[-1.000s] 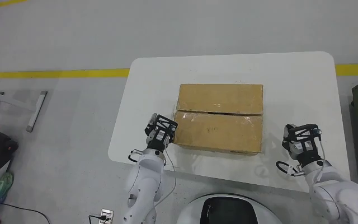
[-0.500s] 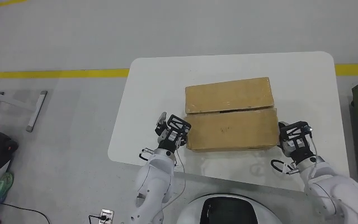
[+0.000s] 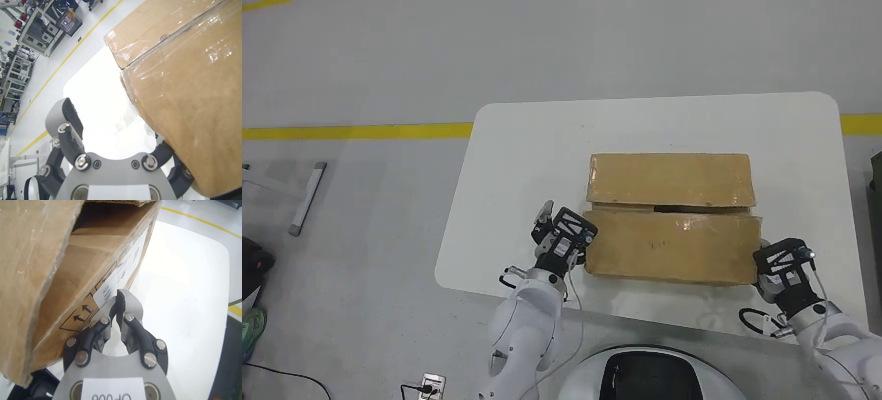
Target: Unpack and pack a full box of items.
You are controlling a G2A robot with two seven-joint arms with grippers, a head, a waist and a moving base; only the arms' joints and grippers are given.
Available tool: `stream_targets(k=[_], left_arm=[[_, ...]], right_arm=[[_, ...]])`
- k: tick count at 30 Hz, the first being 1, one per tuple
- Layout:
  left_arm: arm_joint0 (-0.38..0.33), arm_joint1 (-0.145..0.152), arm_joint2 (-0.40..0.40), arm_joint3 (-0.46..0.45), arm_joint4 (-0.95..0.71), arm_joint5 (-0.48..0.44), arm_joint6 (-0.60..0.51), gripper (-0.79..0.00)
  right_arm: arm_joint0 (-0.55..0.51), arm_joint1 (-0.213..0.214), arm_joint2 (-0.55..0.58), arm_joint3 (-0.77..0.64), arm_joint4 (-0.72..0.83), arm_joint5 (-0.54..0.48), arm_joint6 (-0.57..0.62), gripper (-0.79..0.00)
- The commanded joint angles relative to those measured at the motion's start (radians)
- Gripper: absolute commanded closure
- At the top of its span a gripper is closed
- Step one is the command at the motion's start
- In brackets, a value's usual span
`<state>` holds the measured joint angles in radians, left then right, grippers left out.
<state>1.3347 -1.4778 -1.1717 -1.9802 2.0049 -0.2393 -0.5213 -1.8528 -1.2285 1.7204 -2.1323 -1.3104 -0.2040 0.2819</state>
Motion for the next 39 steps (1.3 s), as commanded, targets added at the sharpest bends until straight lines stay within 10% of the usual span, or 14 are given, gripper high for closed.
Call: stream_targets(k=[1, 6, 19, 27, 39], left_arm=[[0.005, 0.002, -0.003, -0.013, 0.003, -0.006, -0.005, -0.785], [0.014, 0.007, -0.026, -0.062, 0.019, -0.018, -0.018, -0.785], [-0.004, 0.010, -0.070, -0.177, 0.013, 0.034, -0.032, -0.785], [-0.085, -0.006, 0.109, -0.168, -0.087, -0.048, -0.028, -0.785], [-0.283, -0.050, 0.340, 0.088, -0.043, -0.073, -0.081, -0.785]], right_arm=[[-0.023, 0.000, 0.014, -0.011, 0.007, -0.001, -0.003, 0.000], [-0.054, 0.000, 0.044, -0.025, 0.025, 0.012, -0.015, -0.194], [-0.058, -0.003, 0.132, -0.019, 0.111, 0.065, -0.032, -0.262], [-0.047, -0.004, 0.162, -0.007, 0.129, 0.081, -0.030, -0.259], [-0.061, -0.008, 0.174, 0.000, 0.145, 0.092, -0.053, -0.256]])
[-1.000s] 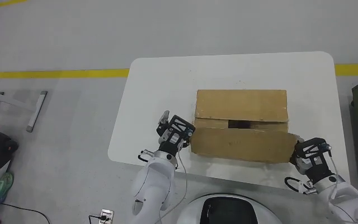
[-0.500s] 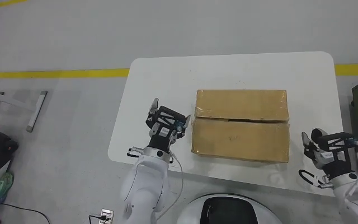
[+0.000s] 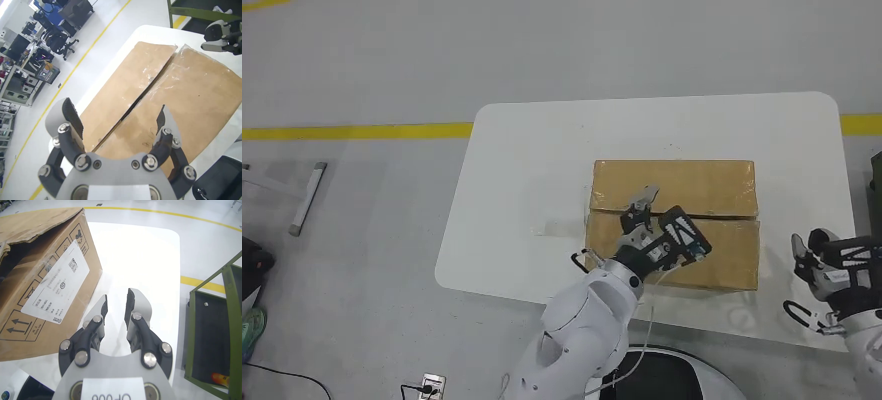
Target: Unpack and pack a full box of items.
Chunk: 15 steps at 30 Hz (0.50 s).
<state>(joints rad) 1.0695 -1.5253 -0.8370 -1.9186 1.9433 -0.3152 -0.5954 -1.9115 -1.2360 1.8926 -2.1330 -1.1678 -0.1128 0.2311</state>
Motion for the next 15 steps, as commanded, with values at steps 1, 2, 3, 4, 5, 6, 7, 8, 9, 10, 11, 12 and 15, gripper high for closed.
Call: stream_targets(k=[1, 2, 3, 4, 5, 6, 7, 8, 9, 10, 11, 12, 15], left_arm=[[-0.028, -0.006, 0.008, 0.043, 0.020, 0.012, -0.013, -0.785], [-0.037, -0.009, 0.008, 0.058, 0.018, 0.022, -0.017, -0.785], [-0.049, -0.011, 0.009, 0.072, 0.025, 0.028, -0.023, -0.785], [-0.059, -0.013, 0.011, 0.087, 0.033, 0.033, -0.026, -0.785], [-0.066, -0.016, 0.011, 0.100, 0.035, 0.040, -0.026, -0.785], [-0.073, -0.018, 0.010, 0.112, 0.033, 0.047, -0.028, -0.785], [-0.081, -0.020, 0.008, 0.126, 0.038, 0.053, -0.029, -0.785], [-0.089, -0.022, 0.007, 0.141, 0.046, 0.062, -0.032, -0.785], [-0.100, -0.023, 0.006, 0.158, 0.069, 0.069, -0.036, -0.785], [-0.107, -0.025, 0.006, 0.173, 0.078, 0.078, -0.033, -0.785], [-0.113, -0.028, 0.003, 0.188, 0.070, 0.089, -0.030, -0.785], [-0.122, -0.030, 0.002, 0.199, 0.078, 0.094, -0.030, -0.785], [-0.143, -0.035, 0.002, 0.207, 0.105, 0.118, -0.021, -0.785]], right_arm=[[-0.004, -0.001, 0.003, 0.002, 0.005, 0.001, -0.005, -0.259], [-0.006, -0.001, 0.005, 0.004, 0.006, 0.002, -0.007, -0.259], [-0.008, -0.002, 0.007, 0.005, 0.007, 0.003, -0.009, -0.256], [-0.009, -0.002, 0.009, 0.005, 0.009, 0.003, -0.009, -0.259], [-0.010, -0.002, 0.010, 0.005, 0.010, 0.003, -0.009, -0.259], [-0.011, -0.002, 0.011, 0.005, 0.012, 0.003, -0.009, -0.259], [-0.011, -0.003, 0.012, 0.004, 0.011, 0.003, -0.010, -0.259], [-0.012, -0.003, 0.012, 0.004, 0.011, 0.003, -0.010, -0.259], [-0.012, -0.003, 0.012, 0.004, 0.012, 0.004, -0.010, -0.259], [-0.012, -0.003, 0.012, 0.002, 0.011, 0.004, -0.010, -0.259], [-0.012, -0.004, 0.011, 0.000, 0.011, 0.004, -0.008, -0.259], [-0.011, -0.004, 0.009, -0.002, 0.012, 0.004, -0.008, -0.259], [-0.010, -0.005, 0.006, -0.007, 0.008, 0.004, -0.007, -0.256]])
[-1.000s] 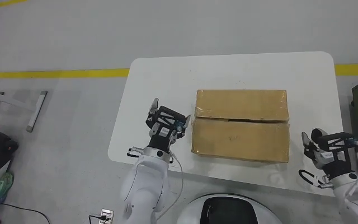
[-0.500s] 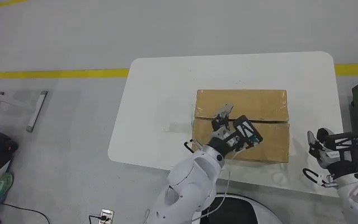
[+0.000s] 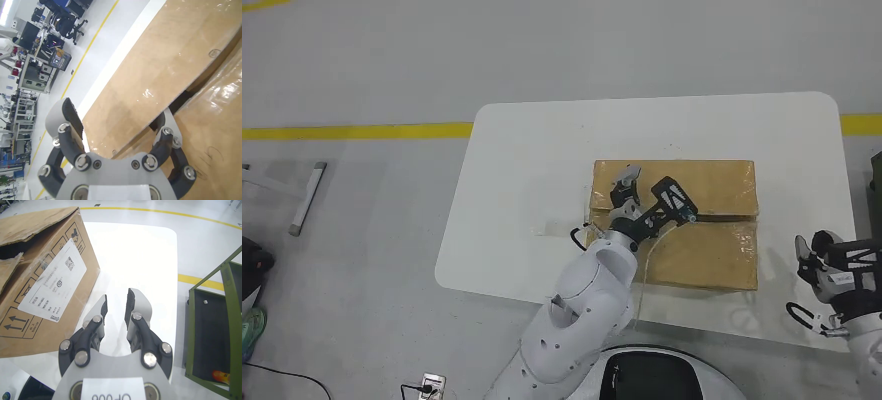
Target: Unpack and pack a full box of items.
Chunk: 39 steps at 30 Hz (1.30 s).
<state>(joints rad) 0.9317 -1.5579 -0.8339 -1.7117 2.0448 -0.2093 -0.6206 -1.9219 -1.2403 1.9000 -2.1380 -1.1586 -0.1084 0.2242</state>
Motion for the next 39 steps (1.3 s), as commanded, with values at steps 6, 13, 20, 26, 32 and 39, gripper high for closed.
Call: stream_targets(k=[6, 13, 20, 26, 32, 39], left_arm=[[-0.065, -0.016, -0.014, 0.004, 0.012, 0.037, 0.019, -0.785], [-0.205, -0.046, -0.002, 0.098, 0.015, 0.067, 0.055, -0.785], [-0.373, -0.093, 0.017, 0.302, -0.036, 0.129, 0.074, -0.785], [-0.482, -0.136, 0.046, 0.506, -0.082, 0.165, 0.074, -0.785], [-0.534, -0.178, 0.073, 0.654, -0.159, 0.197, 0.076, -0.785], [-0.553, -0.202, 0.096, 0.724, -0.136, 0.202, 0.089, -0.785]], right_arm=[[0.003, -0.002, -0.007, -0.010, -0.003, 0.002, 0.003, -0.256], [0.006, -0.003, -0.010, -0.025, -0.004, 0.000, 0.006, -0.256], [-0.004, -0.005, 0.008, -0.041, 0.003, 0.005, -0.001, -0.252], [-0.022, -0.007, 0.030, -0.045, 0.016, 0.009, -0.007, -0.252], [-0.031, -0.009, 0.039, -0.047, 0.022, 0.009, -0.011, -0.252], [-0.030, -0.011, 0.032, -0.043, 0.024, 0.005, -0.010, -0.256]])
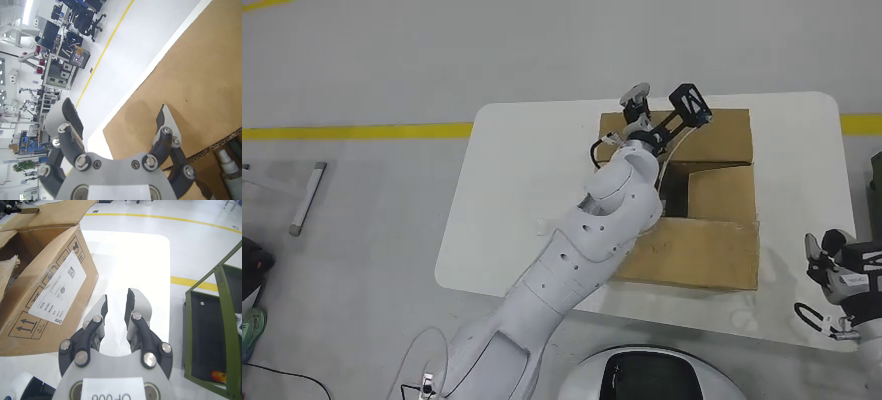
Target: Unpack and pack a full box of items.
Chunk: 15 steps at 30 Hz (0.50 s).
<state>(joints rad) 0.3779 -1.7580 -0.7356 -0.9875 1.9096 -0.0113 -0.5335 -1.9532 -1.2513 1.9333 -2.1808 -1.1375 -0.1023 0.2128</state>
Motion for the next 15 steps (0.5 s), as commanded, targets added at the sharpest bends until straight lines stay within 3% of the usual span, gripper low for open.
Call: stream_targets(k=[1, 4, 7, 9, 10, 15], left_arm=[[0.003, -0.004, -0.006, -0.004, -0.001, 0.007, 0.002, -0.785], [0.020, -0.001, -0.031, -0.052, 0.004, 0.016, 0.008, -0.785], [0.064, 0.012, -0.073, -0.156, 0.008, 0.000, 0.005, -0.785], [0.122, 0.025, -0.123, -0.260, -0.041, -0.044, -0.010, -0.785], [0.150, 0.034, -0.148, -0.316, -0.036, -0.067, -0.025, -0.785], [0.340, 0.074, -0.256, -0.637, -0.032, -0.180, -0.100, -0.785]], right_arm=[[0.002, -0.001, -0.001, -0.002, 0.008, -0.004, 0.001, -0.256], [0.010, -0.001, 0.015, -0.002, 0.081, -0.035, -0.006, -0.246], [0.026, 0.001, 0.072, 0.007, 0.223, -0.099, -0.002, -0.185], [0.037, 0.007, 0.123, 0.010, 0.276, -0.173, 0.030, -0.086], [0.046, 0.011, 0.147, 0.006, 0.289, -0.216, 0.041, 0.000], [0.078, 0.032, 0.226, 0.018, 0.356, -0.442, 0.114, 0.000]])
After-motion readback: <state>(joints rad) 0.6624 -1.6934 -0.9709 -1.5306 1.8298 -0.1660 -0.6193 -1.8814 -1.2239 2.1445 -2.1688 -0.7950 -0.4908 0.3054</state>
